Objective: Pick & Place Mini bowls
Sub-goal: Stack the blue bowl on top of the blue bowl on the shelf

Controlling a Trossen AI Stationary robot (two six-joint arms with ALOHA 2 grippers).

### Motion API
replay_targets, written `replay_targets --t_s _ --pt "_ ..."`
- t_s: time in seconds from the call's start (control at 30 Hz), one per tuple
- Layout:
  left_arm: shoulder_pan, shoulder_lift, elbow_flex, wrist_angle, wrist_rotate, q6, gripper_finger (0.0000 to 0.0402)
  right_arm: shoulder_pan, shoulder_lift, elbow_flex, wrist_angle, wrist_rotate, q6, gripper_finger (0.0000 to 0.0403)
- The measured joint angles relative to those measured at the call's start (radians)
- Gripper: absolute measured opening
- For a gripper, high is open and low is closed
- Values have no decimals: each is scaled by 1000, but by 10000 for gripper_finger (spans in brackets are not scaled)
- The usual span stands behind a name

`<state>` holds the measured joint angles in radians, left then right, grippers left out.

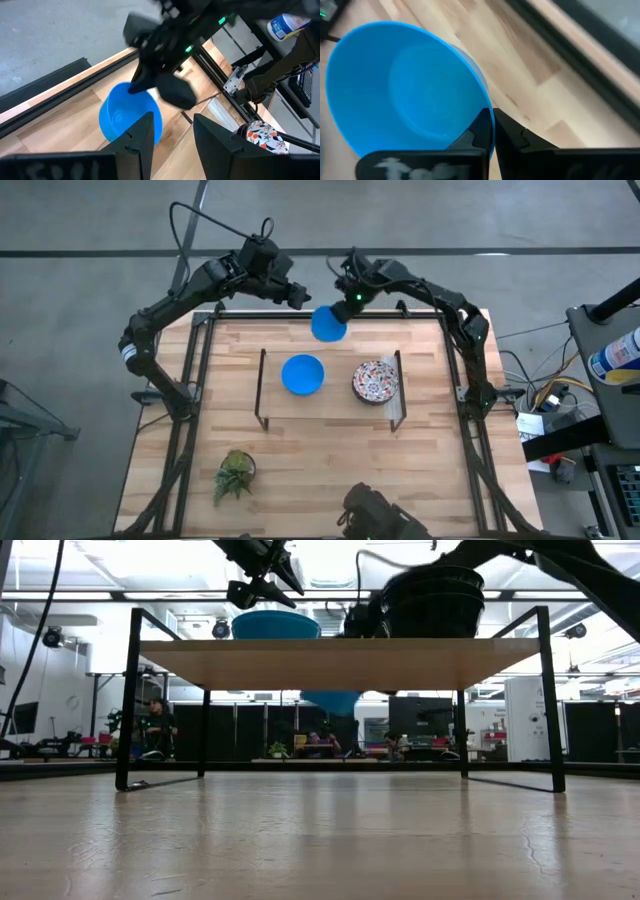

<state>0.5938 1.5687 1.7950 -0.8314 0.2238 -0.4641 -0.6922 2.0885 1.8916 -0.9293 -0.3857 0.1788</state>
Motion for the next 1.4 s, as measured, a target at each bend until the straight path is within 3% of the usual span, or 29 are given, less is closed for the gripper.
replay_targets --t_s 0.3,0.5,0.7,1.07,1.2,1.4 --pt "8 -16 0 -2 -1 6 128 30 -10 301 -251 -10 -8 9" --pt "9 -82 0 -9 21 26 128 114 -10 417 -326 -8 74 9" --pt "9 -165 0 -83 27 -7 128 217 -10 446 -339 -2 130 9" --pt "6 -217 0 -213 23 20 128 365 -10 446 -322 99 215 8" --pt "6 -215 0 -228 22 23 128 392 -10 445 -321 173 237 8" --pt "6 -215 -19 -236 22 28 128 397 -10 414 -306 180 250 8"
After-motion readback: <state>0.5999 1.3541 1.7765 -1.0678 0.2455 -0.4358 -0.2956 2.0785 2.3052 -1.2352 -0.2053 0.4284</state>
